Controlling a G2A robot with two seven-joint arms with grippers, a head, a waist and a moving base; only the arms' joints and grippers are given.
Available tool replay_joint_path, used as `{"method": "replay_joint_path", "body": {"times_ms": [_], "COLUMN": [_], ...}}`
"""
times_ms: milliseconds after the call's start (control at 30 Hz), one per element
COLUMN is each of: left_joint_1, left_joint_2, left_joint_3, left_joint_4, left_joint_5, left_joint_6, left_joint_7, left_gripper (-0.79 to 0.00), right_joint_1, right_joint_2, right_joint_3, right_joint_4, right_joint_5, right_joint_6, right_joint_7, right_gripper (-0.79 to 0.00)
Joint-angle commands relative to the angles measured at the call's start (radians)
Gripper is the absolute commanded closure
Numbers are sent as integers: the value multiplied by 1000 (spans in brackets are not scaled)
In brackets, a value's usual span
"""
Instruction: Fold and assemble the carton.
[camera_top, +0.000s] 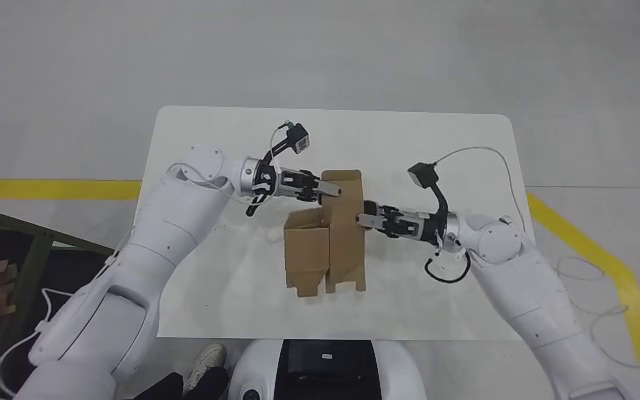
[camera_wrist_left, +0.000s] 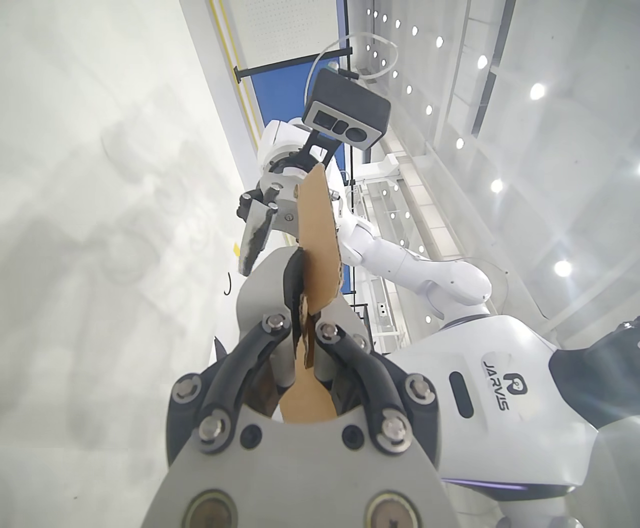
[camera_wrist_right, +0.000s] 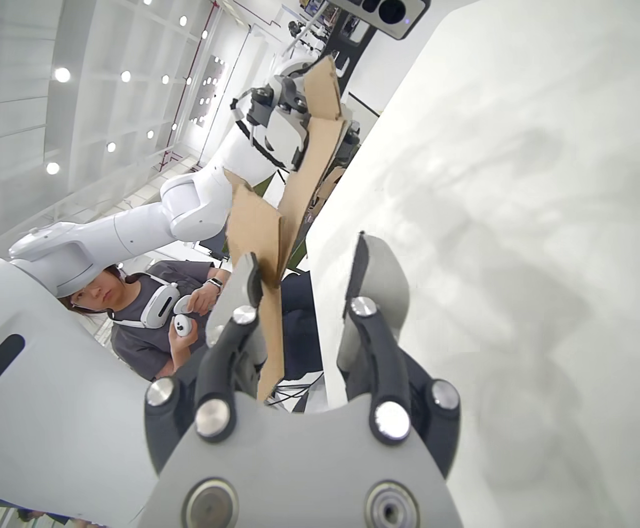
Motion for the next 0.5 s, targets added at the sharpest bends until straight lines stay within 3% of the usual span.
{"method": "replay_joint_path", "body": {"times_ms": [0, 133, 233, 267, 300, 467], "left_joint_1": [-2, -4, -6, -6, -6, -14], "left_joint_2": [-2, -4, -6, -6, -6, -1], "left_joint_3": [1, 2, 1, 0, -2, -39], "left_joint_4": [4, 10, 14, 15, 14, 33], "left_joint_5": [-1, -4, -7, -10, -16, -55], "left_joint_6": [1, 2, 5, 8, 10, 5], "left_joint_7": [-1, -2, -5, -8, -10, -5], "left_gripper": [0, 0, 0, -317, -785, -785], "right_joint_1": [-3, -10, -13, -14, -15, -15], "right_joint_2": [0, 1, 2, 2, 2, 1], "right_joint_3": [2, 5, 6, 6, 6, 5], "right_joint_4": [-4, -12, -18, -19, -19, -14], "right_joint_5": [6, 16, 23, 29, 35, 60], "right_joint_6": [-1, -6, -8, -8, -8, -3], "right_joint_7": [2, 11, 21, 23, 25, 34], "right_gripper": [-132, 0, 0, 0, 0, 0]}}
